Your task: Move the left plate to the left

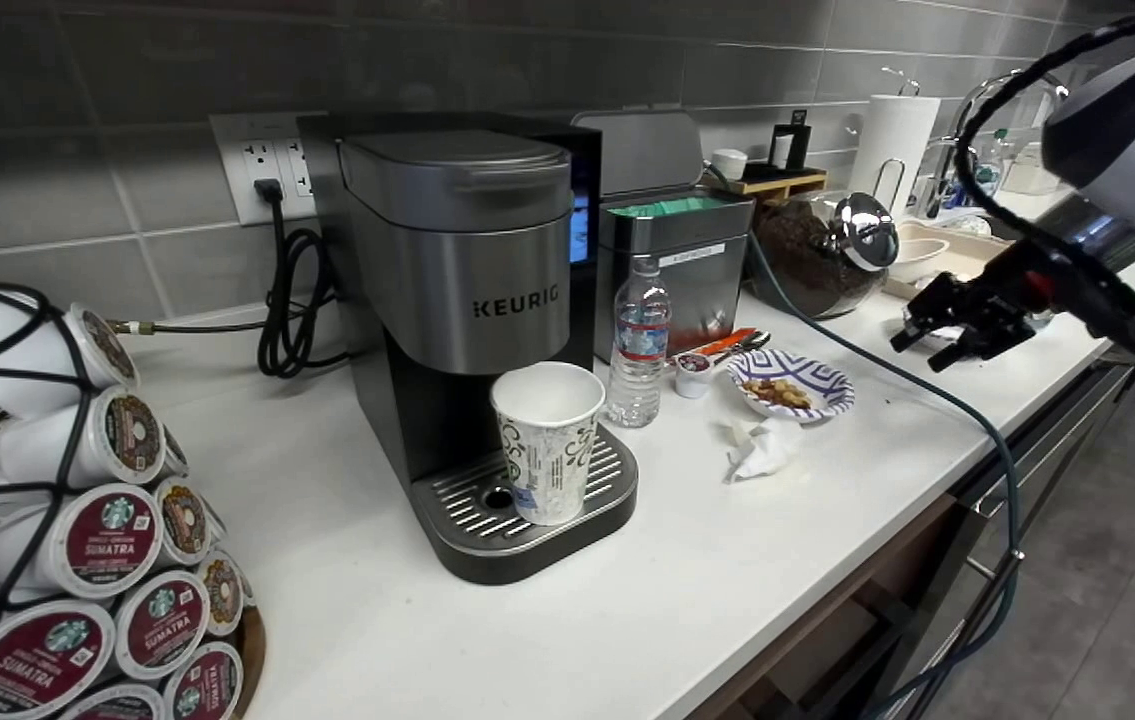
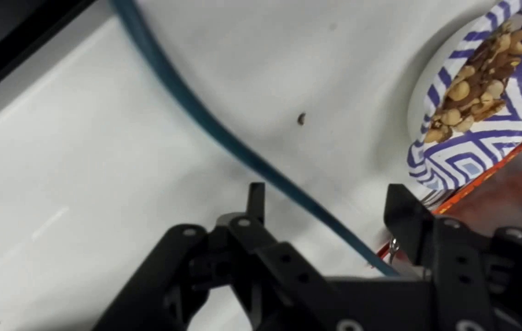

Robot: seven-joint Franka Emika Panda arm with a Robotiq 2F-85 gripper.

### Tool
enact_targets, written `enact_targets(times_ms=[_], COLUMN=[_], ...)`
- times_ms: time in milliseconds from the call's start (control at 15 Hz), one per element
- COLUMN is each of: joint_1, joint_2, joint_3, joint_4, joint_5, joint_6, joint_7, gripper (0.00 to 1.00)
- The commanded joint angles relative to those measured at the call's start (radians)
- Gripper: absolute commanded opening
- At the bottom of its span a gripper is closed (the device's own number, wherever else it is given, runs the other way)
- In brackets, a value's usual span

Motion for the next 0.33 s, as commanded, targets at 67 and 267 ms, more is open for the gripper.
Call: enact_targets(times_ms=[67,267], joint_1=[-0.125,-0.156], joint_2=[-0.241,-0.219], joint_3=[-0.112,-0.118], joint_4=[-0.061,-0.014], joint_5=[-0.044,-0.034], joint_6=[-0.347,-0.393], joint_7=[-0.223,-0.224], gripper=[1.00,1.00])
